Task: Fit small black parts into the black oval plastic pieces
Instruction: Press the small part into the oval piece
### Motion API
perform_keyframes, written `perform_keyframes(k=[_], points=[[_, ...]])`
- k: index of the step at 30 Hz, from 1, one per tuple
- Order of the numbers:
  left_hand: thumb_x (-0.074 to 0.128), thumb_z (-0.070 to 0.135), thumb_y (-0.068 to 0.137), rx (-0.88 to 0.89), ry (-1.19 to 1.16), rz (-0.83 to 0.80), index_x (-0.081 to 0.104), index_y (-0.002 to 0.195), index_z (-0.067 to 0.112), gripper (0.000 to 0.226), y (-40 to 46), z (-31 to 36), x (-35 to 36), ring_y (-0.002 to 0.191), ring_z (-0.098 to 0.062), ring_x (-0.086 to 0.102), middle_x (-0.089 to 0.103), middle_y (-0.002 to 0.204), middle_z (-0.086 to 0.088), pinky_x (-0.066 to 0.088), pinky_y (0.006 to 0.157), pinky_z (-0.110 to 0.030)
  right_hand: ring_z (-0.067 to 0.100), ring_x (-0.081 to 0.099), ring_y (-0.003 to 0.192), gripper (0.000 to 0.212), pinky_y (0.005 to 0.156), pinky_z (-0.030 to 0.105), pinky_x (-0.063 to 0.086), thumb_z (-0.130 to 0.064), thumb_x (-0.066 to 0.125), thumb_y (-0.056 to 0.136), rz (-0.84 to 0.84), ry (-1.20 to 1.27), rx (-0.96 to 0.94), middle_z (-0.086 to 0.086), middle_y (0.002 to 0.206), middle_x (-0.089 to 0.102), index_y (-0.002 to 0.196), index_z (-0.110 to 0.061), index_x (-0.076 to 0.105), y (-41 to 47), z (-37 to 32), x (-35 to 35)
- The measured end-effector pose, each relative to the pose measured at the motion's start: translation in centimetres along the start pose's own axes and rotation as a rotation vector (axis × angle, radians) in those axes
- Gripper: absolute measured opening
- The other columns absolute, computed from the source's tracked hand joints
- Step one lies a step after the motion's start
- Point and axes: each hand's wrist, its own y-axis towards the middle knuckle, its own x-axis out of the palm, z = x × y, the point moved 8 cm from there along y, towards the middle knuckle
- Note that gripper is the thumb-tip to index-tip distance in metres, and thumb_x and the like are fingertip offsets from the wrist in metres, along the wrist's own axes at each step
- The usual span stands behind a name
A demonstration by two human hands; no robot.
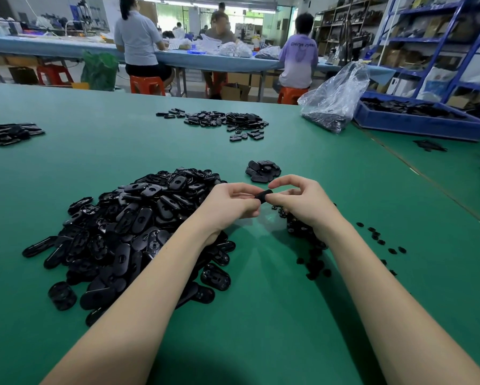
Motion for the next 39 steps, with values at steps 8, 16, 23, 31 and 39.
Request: perform_keyframes(k=[8, 16, 23, 31, 39], points=[[0.064, -0.005, 0.091, -0.007, -0.121, -0.025, 0.072, 0.104, 0.005, 0.018, -0.2, 0.4, 0.5, 0.076, -0.017, 0.069, 0.072, 0.087, -0.013, 0.058, 0.080, -0.022, 0.008, 0.054, 0.058, 0.026, 0.055, 0.022, 0.034, -0.039, 0.093, 0.061, -0.135, 0.094, 0.183, -0.005, 0.075, 0.068, 0.080, -0.032, 0.078, 0.1, 1.2, 0.3], [0.071, -0.001, 0.086, 0.043, 0.035, 0.062, 0.075, 0.093, 0.015, 0.018, -0.2, 0.3, -0.1, 0.075, -0.012, 0.071, 0.076, 0.085, -0.008, 0.057, 0.082, -0.022, 0.004, 0.049, 0.050, 0.011, 0.047, 0.010, 0.039, -0.018, 0.085, 0.077, -0.063, 0.019, 0.046, -0.010, 0.062, 0.066, 0.073, -0.024, 0.076, 0.0, 0.0, 0.4], [0.074, 0.002, 0.086, 0.060, 0.036, 0.092, 0.076, 0.090, 0.019, 0.017, -0.2, 0.2, -0.4, 0.077, -0.012, 0.072, 0.077, 0.079, 0.000, 0.059, 0.083, -0.022, 0.004, 0.050, 0.053, 0.007, 0.049, 0.012, 0.039, -0.019, 0.082, 0.081, -0.023, -0.046, -0.008, -0.014, 0.061, 0.066, 0.079, -0.020, 0.075, -0.2, -0.5, 0.5], [0.075, 0.003, 0.087, 0.066, 0.013, 0.067, 0.076, 0.090, 0.019, 0.016, -0.1, 0.1, -0.3, 0.082, -0.016, 0.075, 0.078, 0.082, -0.005, 0.059, 0.090, -0.029, -0.001, 0.053, 0.050, 0.010, 0.051, 0.013, 0.041, -0.016, 0.080, 0.080, -0.011, -0.076, -0.043, -0.014, 0.059, 0.067, 0.077, -0.021, 0.072, -0.1, -0.6, 0.6], [0.075, 0.006, 0.087, 0.073, 0.116, 0.120, 0.073, 0.087, 0.021, 0.015, 0.1, 0.2, -0.4, 0.080, -0.017, 0.074, 0.077, 0.083, -0.007, 0.057, 0.096, -0.040, 0.002, 0.050, 0.046, 0.011, 0.050, 0.021, 0.041, -0.021, 0.081, 0.076, 0.013, -0.105, -0.083, -0.014, 0.057, 0.065, 0.075, -0.021, 0.070, -0.2, -0.8, 1.1]])
